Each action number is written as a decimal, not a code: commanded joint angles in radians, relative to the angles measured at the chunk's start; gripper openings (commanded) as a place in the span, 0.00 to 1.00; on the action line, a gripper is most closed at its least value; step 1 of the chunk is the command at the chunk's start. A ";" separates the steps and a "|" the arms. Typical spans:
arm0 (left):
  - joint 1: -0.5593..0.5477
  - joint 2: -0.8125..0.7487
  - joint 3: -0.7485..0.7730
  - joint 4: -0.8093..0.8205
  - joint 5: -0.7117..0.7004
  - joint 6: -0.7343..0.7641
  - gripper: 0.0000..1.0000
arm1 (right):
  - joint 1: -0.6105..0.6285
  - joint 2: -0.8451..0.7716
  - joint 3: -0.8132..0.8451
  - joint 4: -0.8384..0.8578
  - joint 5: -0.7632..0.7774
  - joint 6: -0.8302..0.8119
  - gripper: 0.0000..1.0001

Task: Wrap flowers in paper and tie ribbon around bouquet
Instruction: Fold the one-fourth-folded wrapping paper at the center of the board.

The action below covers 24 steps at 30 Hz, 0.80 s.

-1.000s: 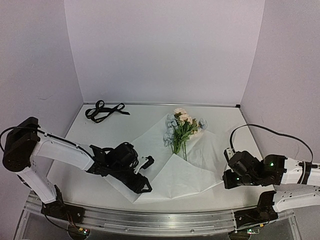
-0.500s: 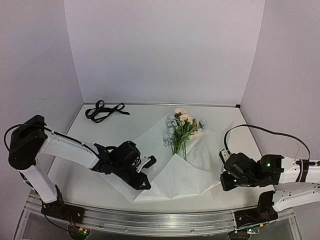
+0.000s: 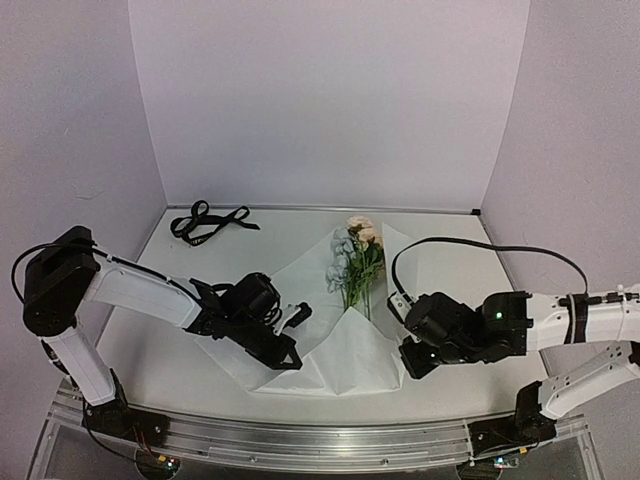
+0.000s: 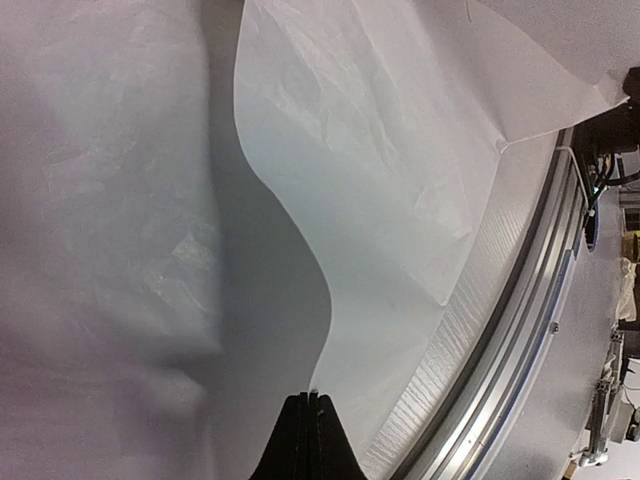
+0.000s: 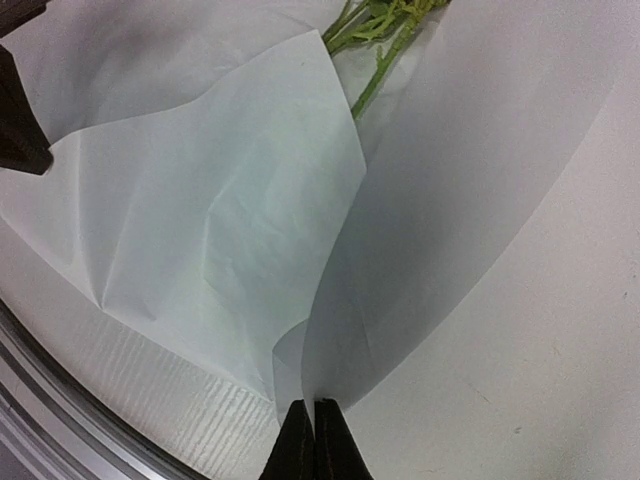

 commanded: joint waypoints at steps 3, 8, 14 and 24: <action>0.020 0.024 0.050 -0.003 0.012 0.038 0.00 | 0.005 0.151 0.120 0.088 -0.134 -0.008 0.00; 0.028 0.031 0.056 -0.009 0.013 0.049 0.00 | 0.004 0.278 0.173 0.137 -0.192 0.018 0.01; 0.035 0.041 0.056 -0.020 0.000 0.060 0.00 | -0.035 0.383 0.164 0.246 -0.281 0.080 0.04; 0.044 0.054 0.059 -0.035 -0.005 0.078 0.00 | -0.123 0.354 0.090 0.322 -0.447 0.156 0.35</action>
